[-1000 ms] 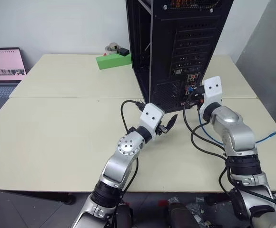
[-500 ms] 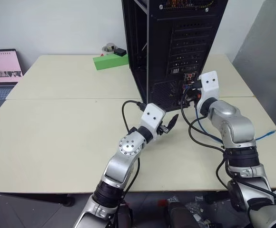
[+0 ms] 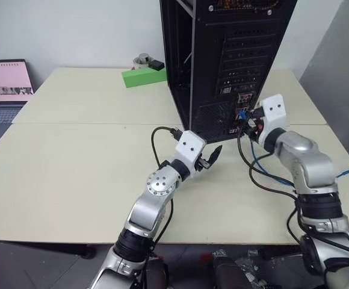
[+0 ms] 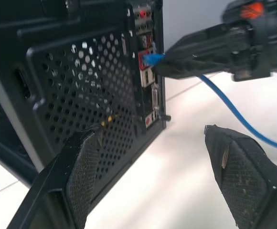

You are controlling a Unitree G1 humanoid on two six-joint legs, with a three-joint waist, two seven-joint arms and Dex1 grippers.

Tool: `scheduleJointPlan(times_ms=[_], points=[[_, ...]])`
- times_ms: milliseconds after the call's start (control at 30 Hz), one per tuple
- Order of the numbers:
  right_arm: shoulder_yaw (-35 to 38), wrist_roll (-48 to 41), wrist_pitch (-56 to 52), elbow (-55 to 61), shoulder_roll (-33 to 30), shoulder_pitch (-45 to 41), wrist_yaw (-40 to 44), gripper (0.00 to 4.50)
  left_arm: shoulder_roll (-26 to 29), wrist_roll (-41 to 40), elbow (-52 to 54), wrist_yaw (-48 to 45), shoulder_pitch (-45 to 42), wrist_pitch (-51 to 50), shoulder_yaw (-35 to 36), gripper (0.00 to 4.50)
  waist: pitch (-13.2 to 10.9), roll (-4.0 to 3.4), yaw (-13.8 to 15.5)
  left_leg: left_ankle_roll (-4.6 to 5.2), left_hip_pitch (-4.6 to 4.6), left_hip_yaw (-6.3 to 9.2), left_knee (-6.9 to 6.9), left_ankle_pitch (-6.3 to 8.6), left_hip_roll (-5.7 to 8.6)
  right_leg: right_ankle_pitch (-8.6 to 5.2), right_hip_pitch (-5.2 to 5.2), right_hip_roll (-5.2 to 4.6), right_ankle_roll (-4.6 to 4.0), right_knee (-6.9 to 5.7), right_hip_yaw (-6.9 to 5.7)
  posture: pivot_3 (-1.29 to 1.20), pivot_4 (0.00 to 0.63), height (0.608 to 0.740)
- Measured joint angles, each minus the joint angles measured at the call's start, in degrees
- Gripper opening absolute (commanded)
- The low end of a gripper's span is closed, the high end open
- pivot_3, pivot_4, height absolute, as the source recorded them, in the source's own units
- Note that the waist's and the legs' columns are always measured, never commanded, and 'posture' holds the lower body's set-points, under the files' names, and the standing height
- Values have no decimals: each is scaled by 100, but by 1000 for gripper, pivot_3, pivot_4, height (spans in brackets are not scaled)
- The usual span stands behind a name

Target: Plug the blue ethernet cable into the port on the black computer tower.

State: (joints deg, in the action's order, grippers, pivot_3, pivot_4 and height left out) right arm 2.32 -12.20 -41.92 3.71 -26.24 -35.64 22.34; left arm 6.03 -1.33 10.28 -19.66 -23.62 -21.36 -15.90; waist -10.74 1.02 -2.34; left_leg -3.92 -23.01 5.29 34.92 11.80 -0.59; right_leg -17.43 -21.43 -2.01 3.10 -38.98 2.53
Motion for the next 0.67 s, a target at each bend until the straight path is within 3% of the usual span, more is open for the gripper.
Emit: scheduleJointPlan(times_ms=[233, 467, 667], points=[[539, -495, 22, 552, -849, 511, 863, 4465, 980, -305, 345, -653, -197, -482, 539, 3642, -1, 0, 0, 0, 1, 2, -1, 0, 0, -1, 1, 1, 0, 2, -3, 0, 150, 740], [1149, -909, 384, 587, -1326, 925, 1521, 4494, 1759, -947, 491, -1496, -195, -707, 1116, 3642, -2, 2, 3, 0, 0, 1, -1, 0, -1, -1, 2, 0, 1, 3, -4, 0, 150, 740], [1241, -1276, 505, 535, -1570, 962, 2126, 4494, 2134, -1528, 587, -1984, -189, -967, 1467, 3642, -4, 5, -4, 0, 1, 1, -1, 0, -3, -1, 2, 1, 1, 3, -4, 0, 150, 740]])
